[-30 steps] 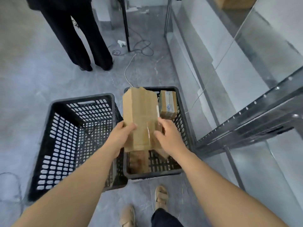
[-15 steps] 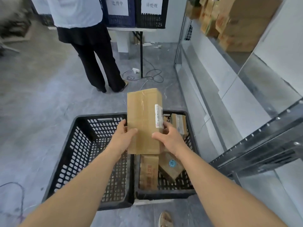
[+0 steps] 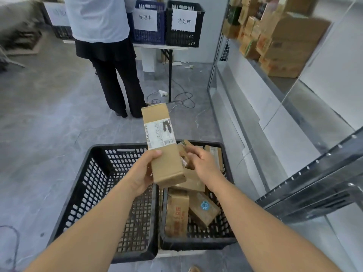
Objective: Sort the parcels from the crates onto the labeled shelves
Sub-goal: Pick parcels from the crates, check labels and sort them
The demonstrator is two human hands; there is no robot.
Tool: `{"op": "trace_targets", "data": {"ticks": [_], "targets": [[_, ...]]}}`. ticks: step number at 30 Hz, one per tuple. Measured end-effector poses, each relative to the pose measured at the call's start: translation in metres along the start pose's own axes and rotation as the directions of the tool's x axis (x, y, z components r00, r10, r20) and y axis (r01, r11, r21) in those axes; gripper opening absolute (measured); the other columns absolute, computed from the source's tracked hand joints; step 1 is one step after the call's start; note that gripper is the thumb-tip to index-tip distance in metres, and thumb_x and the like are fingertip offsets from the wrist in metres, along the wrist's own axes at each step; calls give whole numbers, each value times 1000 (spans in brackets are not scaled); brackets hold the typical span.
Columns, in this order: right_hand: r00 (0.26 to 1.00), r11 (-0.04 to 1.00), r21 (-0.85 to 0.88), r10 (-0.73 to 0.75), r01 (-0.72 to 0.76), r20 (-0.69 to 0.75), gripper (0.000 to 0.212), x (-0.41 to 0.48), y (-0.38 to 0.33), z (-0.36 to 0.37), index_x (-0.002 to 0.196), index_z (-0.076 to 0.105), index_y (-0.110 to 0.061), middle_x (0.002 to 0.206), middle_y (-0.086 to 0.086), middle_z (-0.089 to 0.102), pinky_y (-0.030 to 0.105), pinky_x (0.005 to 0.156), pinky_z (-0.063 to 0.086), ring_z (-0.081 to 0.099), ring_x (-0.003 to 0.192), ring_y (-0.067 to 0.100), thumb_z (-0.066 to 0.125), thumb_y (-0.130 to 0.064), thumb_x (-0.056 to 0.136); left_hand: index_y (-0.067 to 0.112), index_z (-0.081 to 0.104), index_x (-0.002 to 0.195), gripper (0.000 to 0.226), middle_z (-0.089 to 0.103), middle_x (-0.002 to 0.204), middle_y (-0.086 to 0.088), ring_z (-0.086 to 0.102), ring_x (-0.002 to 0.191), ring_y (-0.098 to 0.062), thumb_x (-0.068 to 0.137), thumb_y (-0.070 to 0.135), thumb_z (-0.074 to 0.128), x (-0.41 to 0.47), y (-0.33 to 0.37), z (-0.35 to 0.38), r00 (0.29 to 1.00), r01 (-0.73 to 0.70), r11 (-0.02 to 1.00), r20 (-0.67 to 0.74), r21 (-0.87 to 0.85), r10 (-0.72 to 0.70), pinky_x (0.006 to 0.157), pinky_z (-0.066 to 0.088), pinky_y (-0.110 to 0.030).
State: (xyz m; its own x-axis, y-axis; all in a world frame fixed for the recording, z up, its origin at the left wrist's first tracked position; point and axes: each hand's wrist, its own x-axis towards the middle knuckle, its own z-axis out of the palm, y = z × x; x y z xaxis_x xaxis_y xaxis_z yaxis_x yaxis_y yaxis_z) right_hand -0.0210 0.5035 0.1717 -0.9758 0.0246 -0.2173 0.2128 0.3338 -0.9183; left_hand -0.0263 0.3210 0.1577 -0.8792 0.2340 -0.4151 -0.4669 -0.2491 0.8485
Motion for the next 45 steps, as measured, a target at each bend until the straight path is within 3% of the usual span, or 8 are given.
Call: {"op": "trace_targets", "data": {"ticks": [5, 10, 16, 19, 22, 34, 37, 45], "targets": [[975, 983, 121, 116, -140, 189, 29, -5, 2, -1, 128, 53, -36, 114, -16, 59, 47, 105, 43, 54, 112, 13, 46, -33, 100, 16, 59, 117, 43, 71, 95, -7, 65, 84, -26, 79, 34, 50, -8, 12, -9, 996, -8, 974, 88, -226, 28, 68, 53, -38], [961, 940, 295, 95, -172, 260, 29, -4, 1, 0, 124, 57, -36, 120, -4, 67, 48, 98, 49, 60, 114, 21, 51, -24, 98, 20, 58, 125, 44, 67, 117, -8, 62, 103, -29, 82, 22, 48, -10, 13, -19, 998, -18, 985, 54, -173, 28, 86, 51, -54], [989, 974, 219, 22, -55, 149, 45, -10, -5, -7, 131, 47, -38, 113, -4, 66, 37, 90, 54, 64, 103, 15, 58, -15, 94, 28, 52, 126, 30, 64, 118, -5, 60, 109, -27, 96, 25, 53, -10, 25, -19, 984, -98, 987, -138, 126, 115, 91, 51, -52], [992, 991, 134, 6, -22, 124, 59, -11, -10, -6, 145, 35, -35, 118, -3, 63, 36, 89, 54, 64, 103, 13, 60, -17, 94, 30, 50, 131, 53, 63, 119, 5, 58, 113, -19, 86, 58, 56, -15, 31, -20, 987, -118, 936, -61, 332, 146, 94, 50, -48], [994, 993, 116, -12, -1, 111, 65, -14, -16, -4, 147, 32, -33, 123, -1, 62, 33, 88, 54, 63, 105, 13, 62, -15, 92, 40, 44, 133, 62, 60, 122, 11, 58, 112, -14, 77, 56, 66, -20, 35, -20, 990, -139, 897, 25, 420, 141, 94, 50, -44], [991, 987, 151, -78, 61, 112, 75, -52, -28, -22, 129, 41, -47, 114, -1, 65, 38, 94, 53, 63, 106, 10, 69, 2, 79, 35, 45, 137, 56, 65, 121, 2, 63, 110, -20, 88, 17, 64, -28, 43, -26, 971, -197, 928, 191, 317, 142, 92, 52, -43], [994, 990, 108, -99, 94, 44, 79, -68, -29, -25, 135, 35, -41, 107, -6, 65, 28, 85, 54, 65, 95, 0, 68, 3, 79, 35, 46, 135, 53, 66, 120, 3, 63, 109, -20, 89, 14, 62, -29, 42, -16, 963, -209, 923, 234, 322, 136, 95, 50, -44], [968, 991, 52, -105, 120, -230, 79, -127, -16, -64, 132, 38, -41, 114, 3, 64, 23, 81, 55, 64, 103, 11, 72, 3, 76, 30, 43, 138, 44, 61, 121, 11, 60, 108, -8, 96, 19, 51, -32, 37, 51, 887, -365, 840, 425, 402, 182, 91, 49, -32]]}}
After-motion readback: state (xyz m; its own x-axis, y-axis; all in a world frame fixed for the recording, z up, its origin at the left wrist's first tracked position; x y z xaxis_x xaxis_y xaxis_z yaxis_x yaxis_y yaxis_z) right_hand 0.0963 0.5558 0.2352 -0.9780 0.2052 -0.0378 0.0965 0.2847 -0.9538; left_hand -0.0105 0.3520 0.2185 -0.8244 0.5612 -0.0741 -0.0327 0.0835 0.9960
